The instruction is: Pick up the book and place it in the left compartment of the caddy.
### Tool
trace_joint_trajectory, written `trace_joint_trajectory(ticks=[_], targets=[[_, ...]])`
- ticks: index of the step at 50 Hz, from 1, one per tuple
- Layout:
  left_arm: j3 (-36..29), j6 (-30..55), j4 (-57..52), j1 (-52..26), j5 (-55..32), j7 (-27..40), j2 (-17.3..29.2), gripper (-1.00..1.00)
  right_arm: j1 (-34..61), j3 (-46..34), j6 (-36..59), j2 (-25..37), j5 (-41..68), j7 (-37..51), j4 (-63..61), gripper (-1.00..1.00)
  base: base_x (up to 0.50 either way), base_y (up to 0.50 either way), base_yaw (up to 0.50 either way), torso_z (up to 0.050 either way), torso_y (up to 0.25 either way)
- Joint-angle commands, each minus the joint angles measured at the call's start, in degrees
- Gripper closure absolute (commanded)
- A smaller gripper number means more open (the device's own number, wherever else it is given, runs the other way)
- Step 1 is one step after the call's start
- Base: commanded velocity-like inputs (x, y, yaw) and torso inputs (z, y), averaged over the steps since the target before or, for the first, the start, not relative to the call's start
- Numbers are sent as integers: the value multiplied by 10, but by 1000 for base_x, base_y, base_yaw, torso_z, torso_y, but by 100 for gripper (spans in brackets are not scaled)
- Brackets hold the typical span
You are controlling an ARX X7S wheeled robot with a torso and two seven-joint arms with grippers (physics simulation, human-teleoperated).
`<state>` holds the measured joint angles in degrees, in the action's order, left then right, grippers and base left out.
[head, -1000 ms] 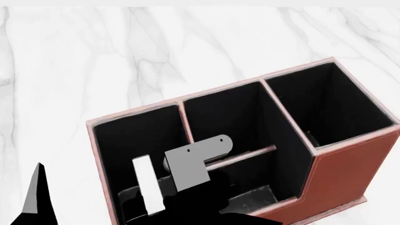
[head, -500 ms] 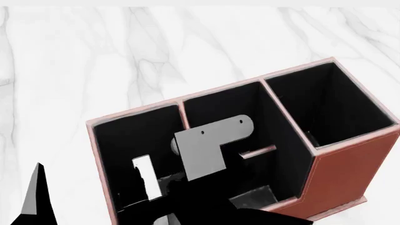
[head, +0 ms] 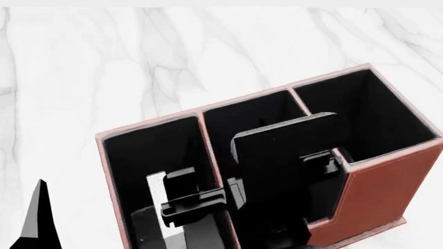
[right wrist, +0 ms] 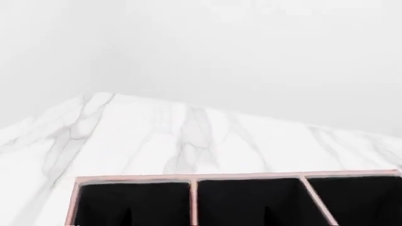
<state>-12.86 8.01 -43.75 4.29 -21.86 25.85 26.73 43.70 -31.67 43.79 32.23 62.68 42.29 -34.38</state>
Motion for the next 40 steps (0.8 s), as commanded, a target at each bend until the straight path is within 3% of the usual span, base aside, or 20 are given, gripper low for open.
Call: trace_joint_trajectory(ticks=[1,16,28,40], targets=[[2,2,-7,0,-2,4,4,-100,-45,-15,-59,40,-145,20,-70,-100,0,0,0,0,0],[4,3,-14,2,-3,8,8,-100,-171,-51,-159,73,-326,88,-124,-100,0,0,0,0,0],[18,4,-22,5,-9,16,16,-100,-220,-50,-178,91,-363,130,-156,-100,0,0,0,0,0],[51,-33,-18,34,-9,19,27,-100,-250,0,-189,130,-341,166,-185,-100,0,0,0,0,0]])
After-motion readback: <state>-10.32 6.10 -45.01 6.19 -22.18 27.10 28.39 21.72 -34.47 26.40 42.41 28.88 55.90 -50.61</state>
